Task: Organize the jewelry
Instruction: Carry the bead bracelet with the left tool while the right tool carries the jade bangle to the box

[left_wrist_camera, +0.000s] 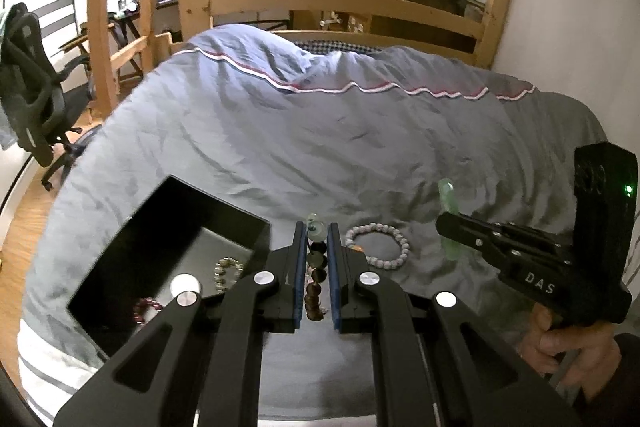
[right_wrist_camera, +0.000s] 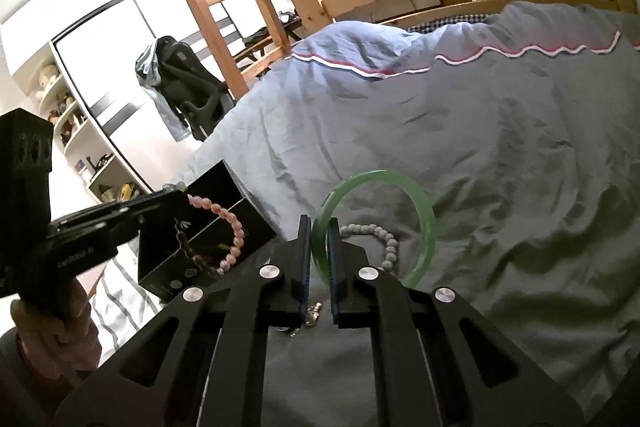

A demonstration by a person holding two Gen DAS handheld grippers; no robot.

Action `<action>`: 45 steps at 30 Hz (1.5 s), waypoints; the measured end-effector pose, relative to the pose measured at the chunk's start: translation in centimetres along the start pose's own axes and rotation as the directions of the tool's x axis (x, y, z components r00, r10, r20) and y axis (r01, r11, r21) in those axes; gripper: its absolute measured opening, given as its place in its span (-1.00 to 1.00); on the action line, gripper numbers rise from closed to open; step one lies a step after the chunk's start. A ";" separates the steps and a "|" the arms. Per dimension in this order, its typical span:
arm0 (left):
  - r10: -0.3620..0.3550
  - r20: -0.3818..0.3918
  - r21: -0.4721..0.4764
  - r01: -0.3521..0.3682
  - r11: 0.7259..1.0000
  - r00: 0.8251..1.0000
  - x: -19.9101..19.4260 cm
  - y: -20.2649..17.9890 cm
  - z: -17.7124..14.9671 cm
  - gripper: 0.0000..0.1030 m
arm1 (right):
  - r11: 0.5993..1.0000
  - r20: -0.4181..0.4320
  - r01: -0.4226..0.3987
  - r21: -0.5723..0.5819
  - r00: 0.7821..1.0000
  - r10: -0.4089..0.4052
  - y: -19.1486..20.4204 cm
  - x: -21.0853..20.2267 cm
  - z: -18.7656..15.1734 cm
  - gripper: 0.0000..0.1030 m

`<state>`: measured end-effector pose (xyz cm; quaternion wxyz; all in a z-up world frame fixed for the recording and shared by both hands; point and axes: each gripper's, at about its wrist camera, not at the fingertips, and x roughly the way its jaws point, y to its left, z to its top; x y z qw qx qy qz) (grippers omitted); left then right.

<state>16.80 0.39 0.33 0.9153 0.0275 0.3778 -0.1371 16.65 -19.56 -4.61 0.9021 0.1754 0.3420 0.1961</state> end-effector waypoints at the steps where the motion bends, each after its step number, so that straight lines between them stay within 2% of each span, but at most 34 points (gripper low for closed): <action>1: 0.002 0.001 -0.006 -0.002 1.000 1.000 -0.2 0.3 0.1 -0.81 | 1.000 0.001 0.001 -0.002 1.000 -0.001 0.1 0.0 0.0 -0.83; 8: 0.006 0.022 -0.036 -0.006 0.999 1.000 -1.4 1.8 0.7 -0.81 | 1.000 -0.016 0.023 -0.005 1.000 -0.023 1.0 -0.3 -0.9 -0.83; 14: 0.042 0.010 -0.047 -0.041 0.998 0.999 -1.0 3.1 1.2 -0.81 | 0.993 -0.072 0.092 -0.079 0.993 -0.098 3.1 0.6 -1.5 -0.83; 18: 0.084 -0.008 -0.075 -0.084 0.994 0.996 -1.1 4.9 1.3 -0.81 | 0.987 -0.081 0.097 -0.131 0.991 -0.108 5.1 1.3 -1.3 -0.83; 25: 0.103 0.022 -0.143 -0.098 0.985 0.994 -2.7 7.9 1.7 -0.81 | 0.981 -0.081 0.083 -0.175 0.992 -0.099 8.7 2.7 -0.1 -0.83; 30: 0.128 -0.016 -0.180 -0.128 0.975 0.992 -2.3 9.6 1.4 -0.81 | 0.966 -0.074 0.093 -0.240 0.991 -0.114 11.9 3.4 0.9 -0.83; 36: 0.158 0.004 -0.199 -0.154 0.968 0.987 -3.6 11.1 1.4 -0.81 | 0.955 -0.090 0.106 -0.277 0.987 -0.136 14.3 4.6 1.7 -0.83; 45: 0.173 -0.026 -0.247 -0.174 0.953 0.985 -3.7 13.2 1.0 -0.81 | 0.949 -0.105 0.085 -0.303 0.987 -0.121 17.3 6.5 2.5 -0.83</action>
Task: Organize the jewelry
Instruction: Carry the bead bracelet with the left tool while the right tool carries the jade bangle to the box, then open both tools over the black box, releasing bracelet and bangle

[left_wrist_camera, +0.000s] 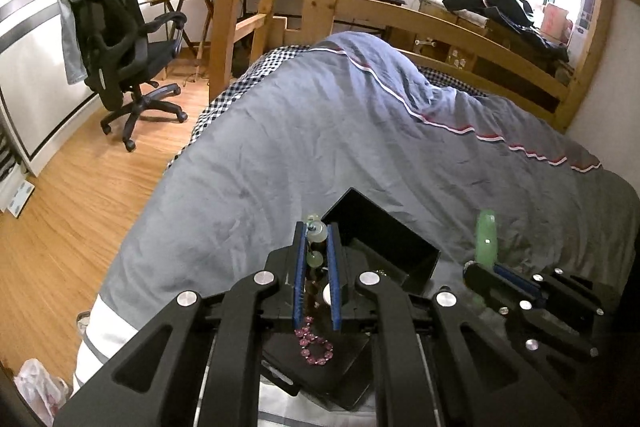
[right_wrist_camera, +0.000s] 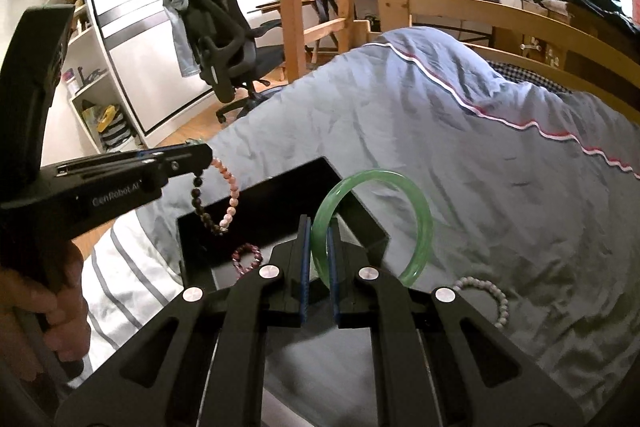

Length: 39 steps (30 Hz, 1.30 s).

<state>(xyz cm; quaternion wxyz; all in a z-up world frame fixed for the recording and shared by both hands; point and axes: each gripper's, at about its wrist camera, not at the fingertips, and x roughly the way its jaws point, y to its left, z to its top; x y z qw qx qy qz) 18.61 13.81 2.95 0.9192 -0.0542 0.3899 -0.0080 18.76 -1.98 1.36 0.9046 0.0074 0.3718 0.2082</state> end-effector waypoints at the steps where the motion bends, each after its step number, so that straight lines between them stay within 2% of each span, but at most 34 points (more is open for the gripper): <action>1: 0.004 -0.002 -0.002 -0.004 1.000 1.000 0.0 0.1 0.0 -0.81 | 1.000 -0.003 -0.004 -0.004 1.000 0.004 0.3 0.2 0.1 -0.83; 4: -0.001 -0.030 -0.028 0.000 1.000 1.000 0.5 1.1 -0.2 -0.81 | 1.000 -0.013 -0.005 -0.009 1.000 0.005 1.1 1.1 0.3 -0.83; 8: -0.060 -0.082 -0.094 0.052 0.994 0.995 1.3 2.6 -0.6 -0.81 | 1.000 -0.039 -0.020 0.001 0.999 0.020 1.7 2.2 0.1 -0.82; 14: -0.090 -0.128 -0.097 0.078 0.992 0.988 2.4 2.5 -1.1 -0.81 | 0.999 -0.050 -0.050 0.010 0.997 0.050 2.2 2.7 -0.8 -0.82; 20: -0.060 -0.132 -0.086 0.048 0.995 0.989 2.5 2.4 -1.1 -0.81 | 0.994 -0.063 -0.105 0.016 0.992 0.106 2.4 3.4 -0.9 -0.81; 21: -0.031 -0.125 -0.077 0.021 0.997 0.992 2.4 2.3 -1.0 -0.70 | 0.992 -0.060 -0.122 0.023 0.991 0.123 2.4 3.4 -0.8 -0.80; 22: 0.009 -0.110 -0.061 -0.016 0.998 0.994 2.2 2.2 -1.0 -0.48 | 0.991 -0.064 -0.134 0.026 0.989 0.135 2.4 3.6 -0.8 -0.80; 24: 0.041 -0.090 -0.054 -0.046 0.997 0.995 1.9 2.3 -0.8 -0.27 | 0.989 -0.068 -0.144 0.026 0.987 0.145 2.5 3.9 -0.6 -0.80; 26: 0.040 -0.076 -0.062 -0.045 0.997 0.996 1.6 2.6 -0.6 -0.20 | 0.987 -0.059 -0.155 0.036 0.986 0.157 2.4 3.9 -0.5 -0.76; 27: 0.044 -0.072 -0.066 -0.049 0.997 0.996 1.5 2.7 -0.6 -0.09 | 0.986 -0.055 -0.160 0.043 0.985 0.163 2.3 3.9 -0.4 -0.52; 28: 0.054 -0.067 -0.066 -0.058 0.996 0.996 1.4 2.8 -0.5 0.13 | 0.985 -0.048 -0.163 0.052 0.985 0.165 2.2 3.7 -0.4 0.03; 29: 0.066 -0.061 -0.065 -0.070 0.995 0.996 1.3 2.9 -0.5 0.25 | 0.985 -0.036 -0.162 0.056 0.986 0.165 2.2 3.5 -0.4 0.34; 30: 0.084 -0.051 -0.063 -0.087 0.994 0.995 1.2 2.9 -0.4 0.37 | 0.986 -0.011 -0.162 0.051 0.987 0.163 2.2 3.1 -0.4 0.54; 32: 0.100 -0.035 -0.064 -0.102 0.993 0.994 0.9 3.0 -0.3 0.38 | 0.989 -0.008 -0.143 0.035 0.990 0.144 2.3 2.7 -0.3 0.58; 33: 0.096 -0.033 -0.068 -0.099 0.993 0.995 0.9 3.0 -0.3 0.40 | 0.993 -0.006 -0.117 0.031 0.993 0.117 2.2 2.5 -0.4 0.67; 34: 0.091 -0.031 -0.073 -0.093 0.993 0.995 0.8 3.1 -0.2 0.44 | 0.995 0.000 -0.093 0.034 0.996 0.093 1.9 2.3 -0.4 0.75; 39: 0.041 -0.017 -0.072 -0.042 0.997 0.999 0.8 2.6 -0.3 0.62 | 0.999 0.009 0.009 0.047 1.000 -0.009 -1.0 0.8 -0.8 0.87</action>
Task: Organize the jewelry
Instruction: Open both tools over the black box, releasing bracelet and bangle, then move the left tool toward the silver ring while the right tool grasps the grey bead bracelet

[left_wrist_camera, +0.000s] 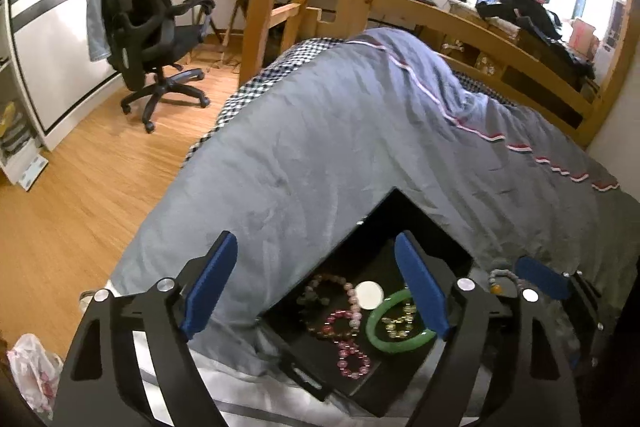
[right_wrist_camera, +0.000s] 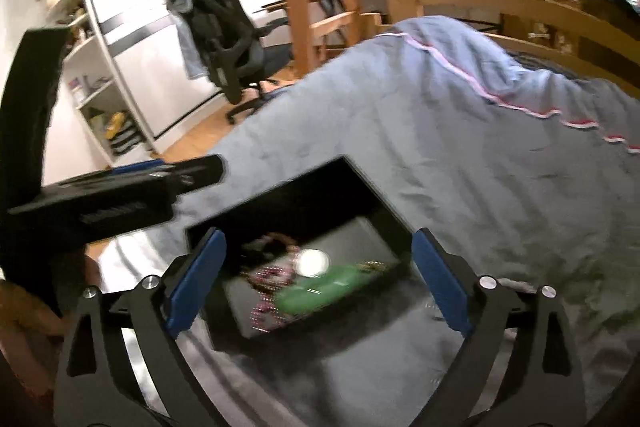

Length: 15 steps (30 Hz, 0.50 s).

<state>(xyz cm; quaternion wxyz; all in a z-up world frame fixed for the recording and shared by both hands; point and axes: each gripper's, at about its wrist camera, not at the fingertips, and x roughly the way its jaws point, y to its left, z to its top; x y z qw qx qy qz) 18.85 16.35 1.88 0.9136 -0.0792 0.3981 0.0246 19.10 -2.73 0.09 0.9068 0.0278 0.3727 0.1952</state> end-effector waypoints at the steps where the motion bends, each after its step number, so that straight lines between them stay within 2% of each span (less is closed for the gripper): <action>1: -0.018 0.002 0.006 0.018 1.000 1.000 0.0 -0.3 -0.1 0.70 | 1.000 0.007 0.023 0.008 1.000 -0.023 -1.0 -0.5 -0.1 0.90; 5: -0.057 0.004 0.092 0.057 0.994 0.998 0.0 -2.9 -0.9 0.76 | 0.993 0.016 0.109 0.045 0.994 -0.109 -5.2 -2.2 -0.6 0.92; 10: -0.133 -0.010 0.211 0.132 0.969 0.991 -0.2 -6.8 -2.4 0.76 | 0.974 -0.006 0.203 0.103 0.979 -0.203 -10.8 -4.2 -2.1 0.92; 15: -0.218 -0.055 0.298 0.224 0.928 0.974 0.1 -10.5 -4.3 0.76 | 0.962 -0.025 0.219 0.160 0.976 -0.218 -14.8 -5.2 -4.0 0.92</action>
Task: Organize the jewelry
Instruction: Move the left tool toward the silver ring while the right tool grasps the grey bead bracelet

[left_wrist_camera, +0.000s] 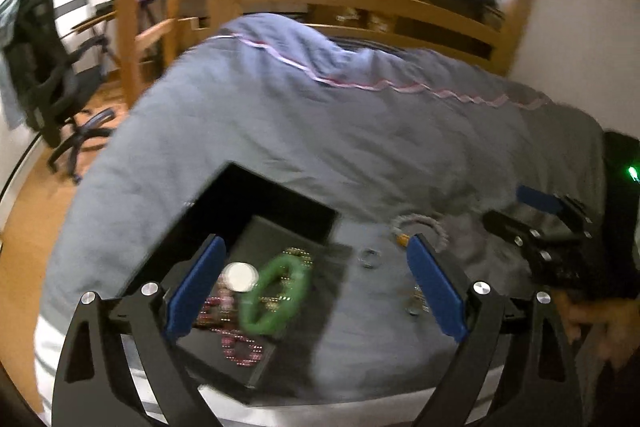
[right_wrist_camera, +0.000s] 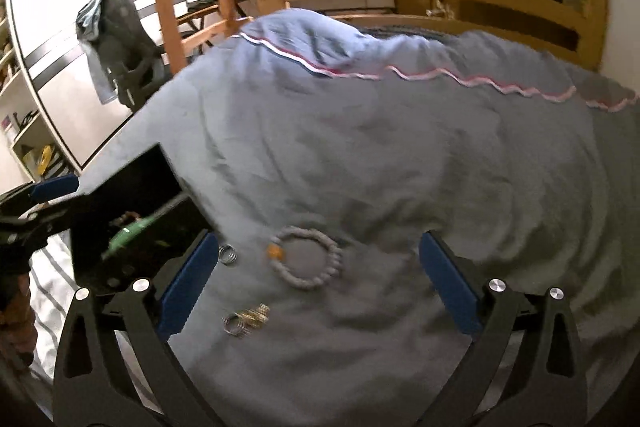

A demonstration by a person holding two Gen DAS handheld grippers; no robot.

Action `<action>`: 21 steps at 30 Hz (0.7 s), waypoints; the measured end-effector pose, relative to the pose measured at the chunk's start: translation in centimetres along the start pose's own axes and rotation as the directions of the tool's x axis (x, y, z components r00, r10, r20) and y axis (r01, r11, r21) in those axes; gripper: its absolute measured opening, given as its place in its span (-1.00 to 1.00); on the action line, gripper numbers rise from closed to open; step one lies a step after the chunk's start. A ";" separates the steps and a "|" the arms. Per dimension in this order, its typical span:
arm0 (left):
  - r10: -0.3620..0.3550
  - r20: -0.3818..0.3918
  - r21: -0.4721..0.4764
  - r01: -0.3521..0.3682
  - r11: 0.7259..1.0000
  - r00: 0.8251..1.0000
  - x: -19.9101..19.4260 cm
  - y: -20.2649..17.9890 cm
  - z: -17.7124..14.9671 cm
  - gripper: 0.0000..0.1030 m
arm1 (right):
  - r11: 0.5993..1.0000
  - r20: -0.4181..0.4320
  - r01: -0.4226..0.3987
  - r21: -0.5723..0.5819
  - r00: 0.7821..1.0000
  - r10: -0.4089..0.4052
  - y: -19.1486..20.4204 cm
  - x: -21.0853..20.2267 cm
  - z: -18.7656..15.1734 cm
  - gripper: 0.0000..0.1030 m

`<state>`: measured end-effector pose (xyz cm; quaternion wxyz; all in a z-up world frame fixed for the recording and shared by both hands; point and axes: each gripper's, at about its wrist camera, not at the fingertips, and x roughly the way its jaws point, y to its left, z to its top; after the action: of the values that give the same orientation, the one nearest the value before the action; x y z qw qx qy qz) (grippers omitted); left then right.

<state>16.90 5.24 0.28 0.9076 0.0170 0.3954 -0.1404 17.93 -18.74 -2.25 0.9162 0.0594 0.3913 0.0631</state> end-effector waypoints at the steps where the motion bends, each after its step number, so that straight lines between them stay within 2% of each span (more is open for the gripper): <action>1: -0.008 -0.005 0.021 0.009 1.000 1.000 0.3 -0.8 -0.2 0.76 | 1.000 0.001 -0.005 0.004 1.000 0.005 -0.4 0.1 -0.3 0.92; 5: -0.049 -0.034 0.121 0.052 0.991 0.998 1.6 -4.7 -1.6 0.76 | 0.998 0.014 -0.055 0.023 0.998 0.055 -1.3 0.6 -1.2 0.92; 8: -0.056 -0.084 0.190 0.071 0.979 0.995 3.3 -7.3 -3.0 0.71 | 0.992 0.017 -0.123 0.018 0.992 0.122 -1.5 1.6 -1.9 0.92; 10: -0.055 -0.120 0.211 0.080 0.974 0.991 4.5 -8.2 -3.7 0.58 | 0.985 0.007 -0.172 0.018 0.985 0.172 -1.4 2.7 -2.1 0.91; 14: -0.045 -0.177 0.209 0.082 0.974 0.983 7.4 -9.2 -4.7 0.47 | 0.966 -0.010 -0.253 0.053 0.967 0.254 -1.5 5.0 -2.1 0.88; 16: -0.052 -0.197 0.168 0.086 0.982 0.979 8.7 -8.7 -4.7 0.28 | 0.959 -0.034 -0.274 0.068 0.960 0.277 -1.4 6.0 -2.3 0.53; 20: 0.022 -0.217 0.171 0.016 0.985 0.976 10.0 -8.5 -5.3 0.09 | 0.965 -0.087 -0.255 0.062 0.962 0.260 -1.2 7.5 -3.1 0.36; 21: 0.037 -0.229 0.170 0.002 0.985 0.973 10.3 -8.3 -5.4 -0.02 | 0.966 -0.096 -0.249 0.066 0.962 0.254 -1.2 7.7 -3.3 0.31</action>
<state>17.46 -4.47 -10.23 0.8517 0.1136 0.4850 -0.1625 20.87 -18.53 -10.15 0.8773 0.1297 0.4291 0.1714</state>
